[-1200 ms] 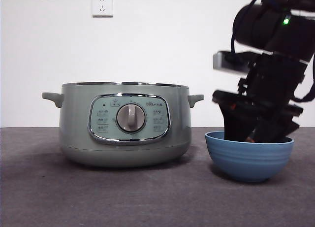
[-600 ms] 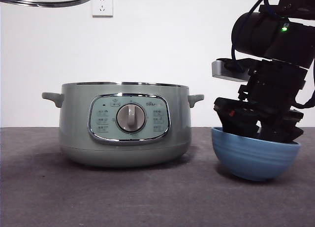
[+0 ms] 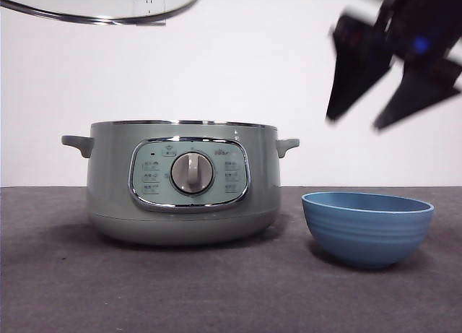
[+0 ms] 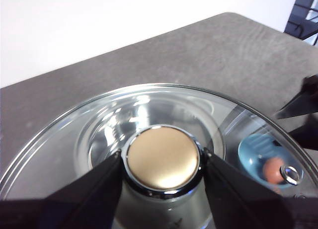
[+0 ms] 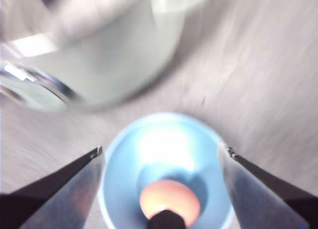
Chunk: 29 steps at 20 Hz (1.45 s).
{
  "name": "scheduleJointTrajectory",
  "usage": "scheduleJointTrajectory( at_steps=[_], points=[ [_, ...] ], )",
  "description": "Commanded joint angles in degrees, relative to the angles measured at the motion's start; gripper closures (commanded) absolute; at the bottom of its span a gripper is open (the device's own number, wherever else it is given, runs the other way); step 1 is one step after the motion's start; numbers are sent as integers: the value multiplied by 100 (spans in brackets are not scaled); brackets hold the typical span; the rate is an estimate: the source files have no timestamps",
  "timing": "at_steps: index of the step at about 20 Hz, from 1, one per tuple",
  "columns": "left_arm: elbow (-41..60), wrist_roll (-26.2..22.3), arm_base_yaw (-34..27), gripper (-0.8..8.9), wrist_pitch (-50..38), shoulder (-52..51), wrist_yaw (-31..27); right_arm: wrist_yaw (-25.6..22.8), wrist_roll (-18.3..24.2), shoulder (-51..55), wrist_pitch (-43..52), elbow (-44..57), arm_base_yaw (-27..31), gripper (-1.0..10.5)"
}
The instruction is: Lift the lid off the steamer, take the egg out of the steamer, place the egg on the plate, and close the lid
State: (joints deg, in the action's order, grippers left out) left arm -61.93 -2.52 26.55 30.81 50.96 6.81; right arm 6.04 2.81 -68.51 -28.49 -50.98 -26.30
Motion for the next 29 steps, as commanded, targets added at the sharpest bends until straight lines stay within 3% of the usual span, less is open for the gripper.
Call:
scheduleJointTrajectory(
  at_steps=[1,7,11,18,29],
  points=[
    [-39,-46,13,822,-754,315,122,-13,-52,713,-116,13,-15,555],
    [-39,-68,11,822,-1950,1510,120,-17,-391,2378,-409,13,-15,556],
    [-39,-72,15,822,-2555,2177,109,-13,-595,2907,-518,13,-15,556],
    [-39,-79,79,822,-3200,2942,79,0,-599,3082,-828,13,-15,556],
    [-39,-358,83,822,-3423,3425,-79,9,-601,3082,-955,13,-17,561]
  ],
)
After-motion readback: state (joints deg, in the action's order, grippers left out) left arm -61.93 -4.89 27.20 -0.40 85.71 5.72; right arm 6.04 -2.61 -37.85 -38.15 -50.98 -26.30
